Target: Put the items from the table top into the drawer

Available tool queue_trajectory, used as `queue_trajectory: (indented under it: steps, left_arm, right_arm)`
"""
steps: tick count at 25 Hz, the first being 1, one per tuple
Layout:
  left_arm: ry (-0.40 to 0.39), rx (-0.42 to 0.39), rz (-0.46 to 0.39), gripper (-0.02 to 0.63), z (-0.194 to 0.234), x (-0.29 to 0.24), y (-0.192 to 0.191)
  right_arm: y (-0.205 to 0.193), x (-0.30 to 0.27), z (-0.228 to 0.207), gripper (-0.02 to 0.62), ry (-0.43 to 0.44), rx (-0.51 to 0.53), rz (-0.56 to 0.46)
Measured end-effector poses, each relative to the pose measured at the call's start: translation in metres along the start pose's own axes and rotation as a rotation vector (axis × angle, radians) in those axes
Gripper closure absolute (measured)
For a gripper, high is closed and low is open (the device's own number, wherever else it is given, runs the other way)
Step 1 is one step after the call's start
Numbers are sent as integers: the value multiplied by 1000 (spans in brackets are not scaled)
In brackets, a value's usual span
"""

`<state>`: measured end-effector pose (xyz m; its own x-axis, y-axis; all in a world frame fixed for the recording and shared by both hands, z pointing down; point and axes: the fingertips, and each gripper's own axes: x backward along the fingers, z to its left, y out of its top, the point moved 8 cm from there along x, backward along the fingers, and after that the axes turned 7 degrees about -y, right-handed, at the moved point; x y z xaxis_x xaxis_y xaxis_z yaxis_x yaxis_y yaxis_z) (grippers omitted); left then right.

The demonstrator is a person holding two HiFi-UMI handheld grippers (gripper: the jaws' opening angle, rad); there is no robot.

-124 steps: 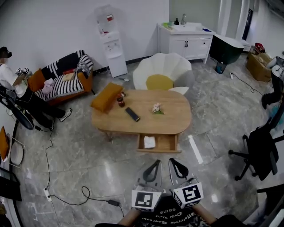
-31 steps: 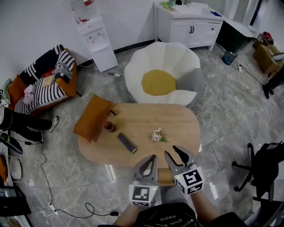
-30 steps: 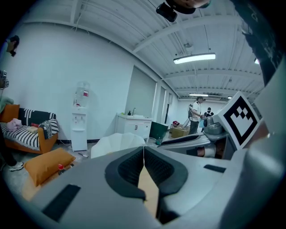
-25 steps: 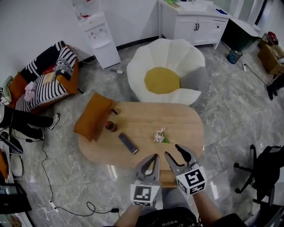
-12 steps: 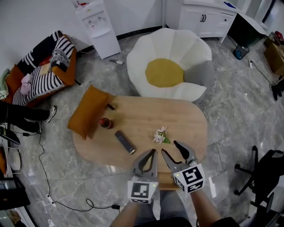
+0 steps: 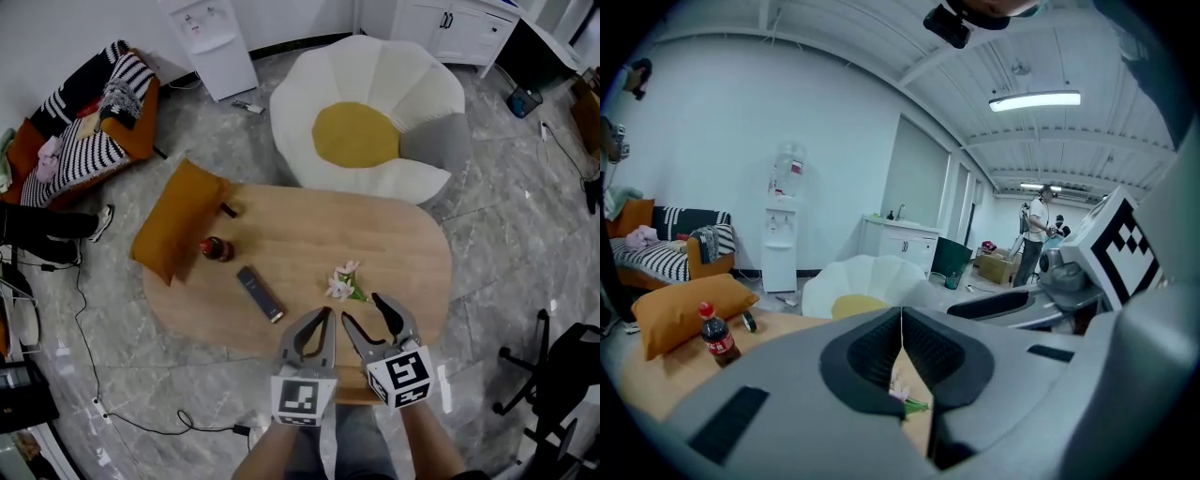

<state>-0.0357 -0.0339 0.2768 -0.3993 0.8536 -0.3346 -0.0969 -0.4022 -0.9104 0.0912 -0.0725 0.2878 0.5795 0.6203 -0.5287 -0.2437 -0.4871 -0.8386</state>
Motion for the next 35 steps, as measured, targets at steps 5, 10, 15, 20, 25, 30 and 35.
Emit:
queue_trajectory:
  steps: [5, 10, 15, 20, 25, 30, 35]
  left_arm:
    - [26, 13, 21, 594, 10, -14, -22]
    - [44, 59, 4, 594, 15, -30, -30]
    - [68, 70, 14, 594, 25, -43, -49]
    - [90, 90, 49, 595, 38, -50, -70]
    - [115, 98, 61, 594, 51, -53, -91]
    - [117, 104, 68, 594, 57, -62, -103]
    - [66, 82, 88, 594, 51, -79, -117]
  right_arm:
    - [-18, -18, -13, 347, 7, 2, 28]
    - [-34, -34, -22, 345, 3, -11, 48]
    - [-49, -54, -24, 324, 33, 8, 88]
    - [-63, -69, -30, 324, 51, 26, 109]
    - [-75, -85, -33, 312, 66, 27, 121]
    - [-90, -99, -32, 310, 71, 23, 146]
    - [-108, -113, -34, 290, 62, 4, 172]
